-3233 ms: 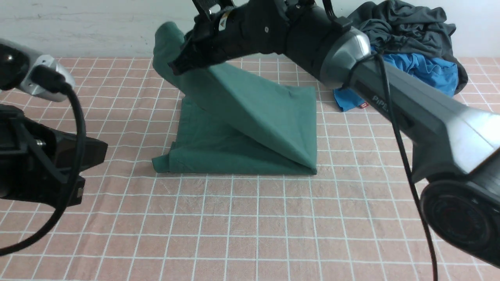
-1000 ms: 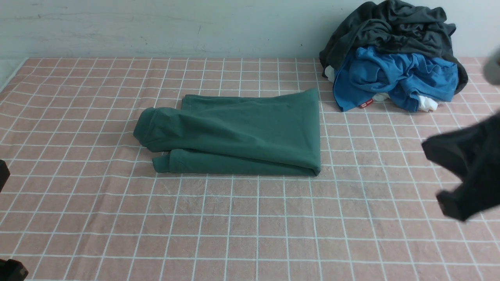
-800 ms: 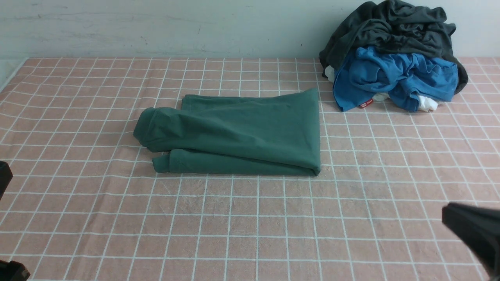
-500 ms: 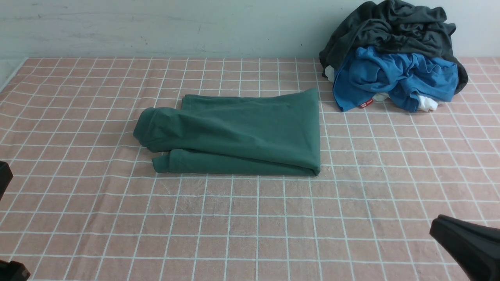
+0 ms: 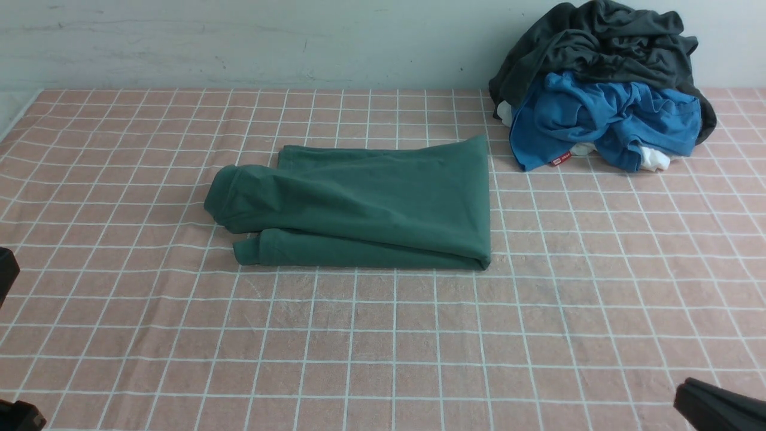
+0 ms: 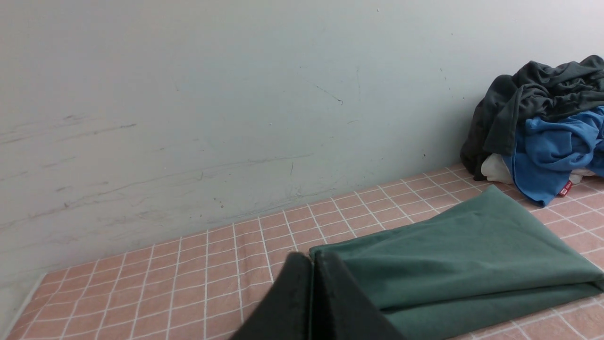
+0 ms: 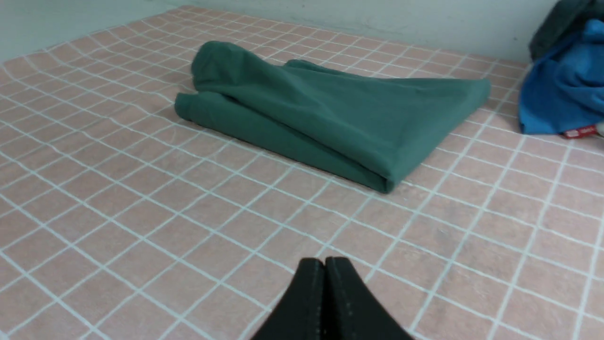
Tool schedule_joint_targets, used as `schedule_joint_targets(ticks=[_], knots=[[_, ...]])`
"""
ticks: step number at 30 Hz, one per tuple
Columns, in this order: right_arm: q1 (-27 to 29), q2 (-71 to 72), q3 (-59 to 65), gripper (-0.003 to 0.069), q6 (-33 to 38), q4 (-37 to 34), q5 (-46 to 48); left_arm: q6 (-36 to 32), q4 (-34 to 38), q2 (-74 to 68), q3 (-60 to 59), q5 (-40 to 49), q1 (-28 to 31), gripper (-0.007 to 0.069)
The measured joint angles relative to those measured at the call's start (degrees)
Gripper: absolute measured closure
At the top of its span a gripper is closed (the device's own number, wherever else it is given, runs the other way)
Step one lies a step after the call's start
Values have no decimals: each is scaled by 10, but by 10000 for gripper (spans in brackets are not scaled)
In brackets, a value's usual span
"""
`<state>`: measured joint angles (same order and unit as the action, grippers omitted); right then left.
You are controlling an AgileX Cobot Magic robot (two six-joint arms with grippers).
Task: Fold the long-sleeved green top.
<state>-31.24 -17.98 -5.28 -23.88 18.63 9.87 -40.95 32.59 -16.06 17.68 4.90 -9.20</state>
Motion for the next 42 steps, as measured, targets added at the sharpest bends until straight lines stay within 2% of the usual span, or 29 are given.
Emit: schedule_joint_targets(ticks=[4,5,7,9,10,16,20,34,37,42], knots=[[83,119,59,669,21,-68,13,0,0,0,0,0,0,627],[88,119,60,669,24,-73,14,0,0,0,0,0,0,627],[156,174,68,669,75,-151,24,0,0,0,0,0,0,627],[179,182,68,669,105,-177,31,0,0,0,0,0,0,627],[214,185,68,669,151,-214,54,0,0,0,0,0,0,627],[288,186,67,669,215,-239,101,0,0,0,0,1,0,627],[307,186,67,669,221,-241,105,0,0,0,0,1,0,627],[308,186,67,669,221,-241,105,0,0,2,-1,1,-1,627],[308,186,67,669,221,-242,105,0,0,25,-13,-1,-11,627],[308,186,67,669,221,-243,106,-1,0,152,-94,-9,-23,627]])
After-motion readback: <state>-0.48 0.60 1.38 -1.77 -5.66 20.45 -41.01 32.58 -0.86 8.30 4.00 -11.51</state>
